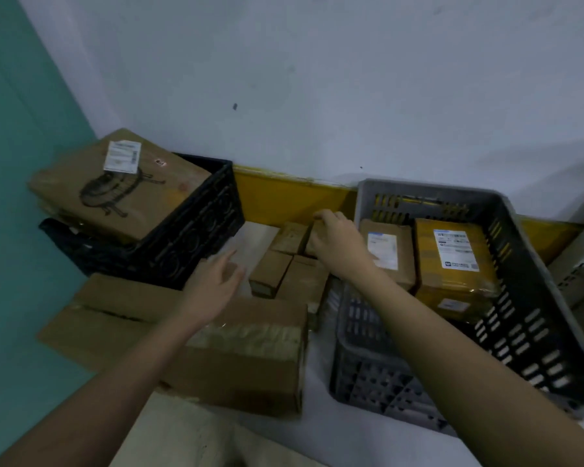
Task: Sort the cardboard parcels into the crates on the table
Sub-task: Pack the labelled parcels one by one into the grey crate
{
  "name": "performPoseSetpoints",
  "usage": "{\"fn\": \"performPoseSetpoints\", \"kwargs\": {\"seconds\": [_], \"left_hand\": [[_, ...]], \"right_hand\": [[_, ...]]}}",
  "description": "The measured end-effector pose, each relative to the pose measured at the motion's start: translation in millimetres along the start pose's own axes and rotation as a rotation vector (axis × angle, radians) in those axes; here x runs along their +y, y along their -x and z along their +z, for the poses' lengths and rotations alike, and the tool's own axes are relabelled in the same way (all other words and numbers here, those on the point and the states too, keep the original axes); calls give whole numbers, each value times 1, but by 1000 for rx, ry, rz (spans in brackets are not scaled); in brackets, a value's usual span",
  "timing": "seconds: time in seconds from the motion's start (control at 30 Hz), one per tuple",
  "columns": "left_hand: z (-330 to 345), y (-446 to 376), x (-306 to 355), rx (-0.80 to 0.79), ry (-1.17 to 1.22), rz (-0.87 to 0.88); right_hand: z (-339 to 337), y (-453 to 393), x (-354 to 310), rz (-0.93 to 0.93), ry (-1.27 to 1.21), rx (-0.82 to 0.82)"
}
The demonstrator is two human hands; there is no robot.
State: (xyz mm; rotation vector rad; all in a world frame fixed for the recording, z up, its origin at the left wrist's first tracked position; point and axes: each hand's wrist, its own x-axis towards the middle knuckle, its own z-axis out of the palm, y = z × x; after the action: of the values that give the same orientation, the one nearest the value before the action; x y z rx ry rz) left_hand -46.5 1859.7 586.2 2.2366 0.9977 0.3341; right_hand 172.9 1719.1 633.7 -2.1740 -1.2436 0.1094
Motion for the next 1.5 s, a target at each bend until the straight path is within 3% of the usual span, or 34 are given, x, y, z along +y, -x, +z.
{"fn": "performPoseSetpoints", "kwargs": {"seconds": [0.17, 0.47, 0.57, 0.73, 0.9, 1.23, 1.5], "left_hand": [[-21, 39, -50, 80, 9, -93], [-21, 76, -100, 33, 134, -130], [-22, 80, -109, 11, 170, -128], [-16, 91, -117, -73, 289, -72], [-16, 92, -115, -128, 354, -105], [-17, 96, -105, -128, 432, -138], [-32, 89, -86, 13, 494, -191]], "right_hand": [[50, 12, -29, -17, -49, -84], [95, 73, -44, 245, -76, -135], [103, 96, -48, 320, -79, -72], [121, 145, -52, 583, -304, 12], [133, 172, -52, 809, -535, -70], [138, 187, -61, 808, -583, -40], [107, 181, -63, 747, -378, 71]]}}
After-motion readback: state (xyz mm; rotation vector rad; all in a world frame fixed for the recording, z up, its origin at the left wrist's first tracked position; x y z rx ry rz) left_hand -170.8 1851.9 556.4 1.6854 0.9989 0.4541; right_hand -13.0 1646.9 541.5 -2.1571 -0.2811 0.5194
